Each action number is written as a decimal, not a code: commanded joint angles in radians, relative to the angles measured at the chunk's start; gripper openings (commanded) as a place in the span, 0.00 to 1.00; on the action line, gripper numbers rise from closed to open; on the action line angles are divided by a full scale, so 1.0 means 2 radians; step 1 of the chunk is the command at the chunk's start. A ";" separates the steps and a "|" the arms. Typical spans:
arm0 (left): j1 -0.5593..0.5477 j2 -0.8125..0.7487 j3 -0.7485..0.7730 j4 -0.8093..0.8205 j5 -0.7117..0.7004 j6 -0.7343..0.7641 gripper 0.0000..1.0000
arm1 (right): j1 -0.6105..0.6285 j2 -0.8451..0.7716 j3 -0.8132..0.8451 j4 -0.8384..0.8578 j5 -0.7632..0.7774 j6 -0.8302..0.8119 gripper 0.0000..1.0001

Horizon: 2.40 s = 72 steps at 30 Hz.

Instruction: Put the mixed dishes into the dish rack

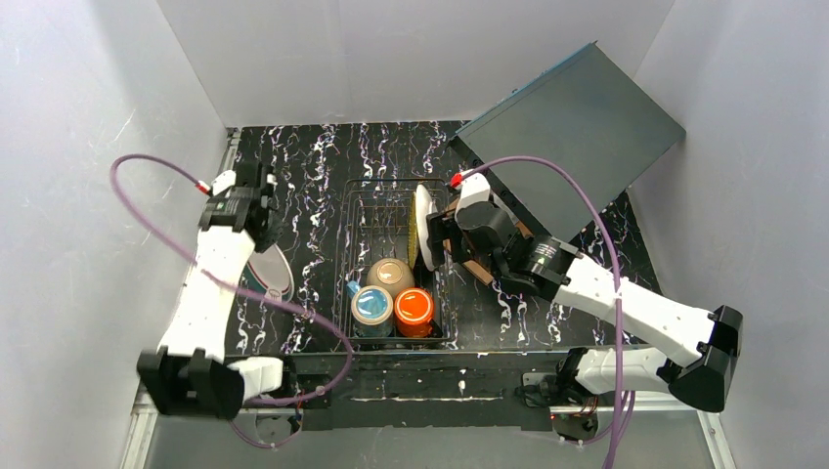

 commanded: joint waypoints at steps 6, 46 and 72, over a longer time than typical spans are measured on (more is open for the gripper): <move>0.002 -0.115 0.001 -0.017 0.003 0.019 0.00 | 0.002 0.031 0.057 0.008 -0.064 -0.002 0.89; 0.003 -0.126 0.161 -0.006 0.263 -0.106 0.00 | 0.160 0.192 0.186 0.176 -0.048 -0.149 0.91; 0.003 -0.143 0.149 -0.003 0.345 -0.146 0.00 | 0.170 0.245 0.171 0.287 0.091 -0.234 0.56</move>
